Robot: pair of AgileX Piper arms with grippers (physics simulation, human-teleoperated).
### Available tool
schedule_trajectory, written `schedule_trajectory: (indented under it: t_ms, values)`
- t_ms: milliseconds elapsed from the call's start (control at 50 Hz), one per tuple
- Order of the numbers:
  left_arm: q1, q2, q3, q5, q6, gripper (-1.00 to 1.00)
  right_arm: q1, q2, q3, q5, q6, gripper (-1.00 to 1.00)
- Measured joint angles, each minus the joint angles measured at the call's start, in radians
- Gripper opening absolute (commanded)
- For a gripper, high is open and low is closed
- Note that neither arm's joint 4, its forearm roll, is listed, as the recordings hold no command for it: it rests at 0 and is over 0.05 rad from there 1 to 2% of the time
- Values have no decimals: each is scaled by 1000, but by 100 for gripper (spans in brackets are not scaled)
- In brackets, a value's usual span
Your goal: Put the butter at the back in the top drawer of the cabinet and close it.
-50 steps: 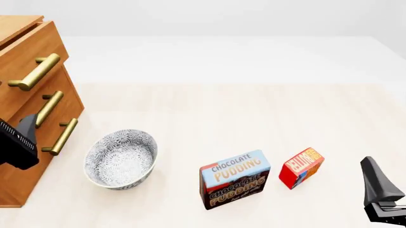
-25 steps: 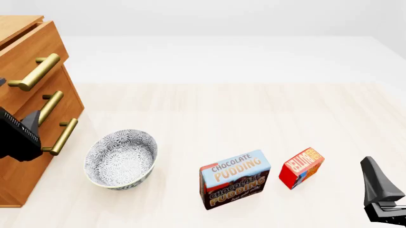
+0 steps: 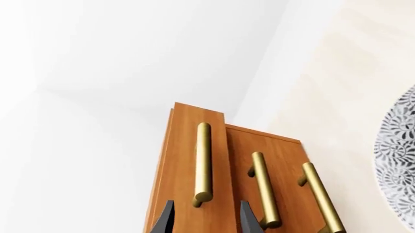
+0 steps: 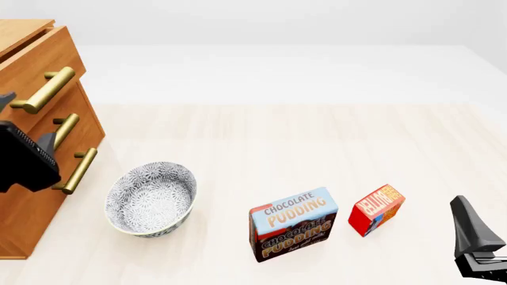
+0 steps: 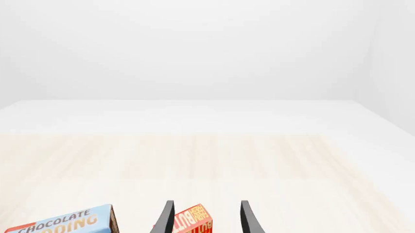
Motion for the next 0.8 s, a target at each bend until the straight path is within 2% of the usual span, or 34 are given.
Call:
schedule_trajectory:
  t_ms: [800]
  values:
    - [27,75,-12,-62,7,100,0,0,0,0,0,100]
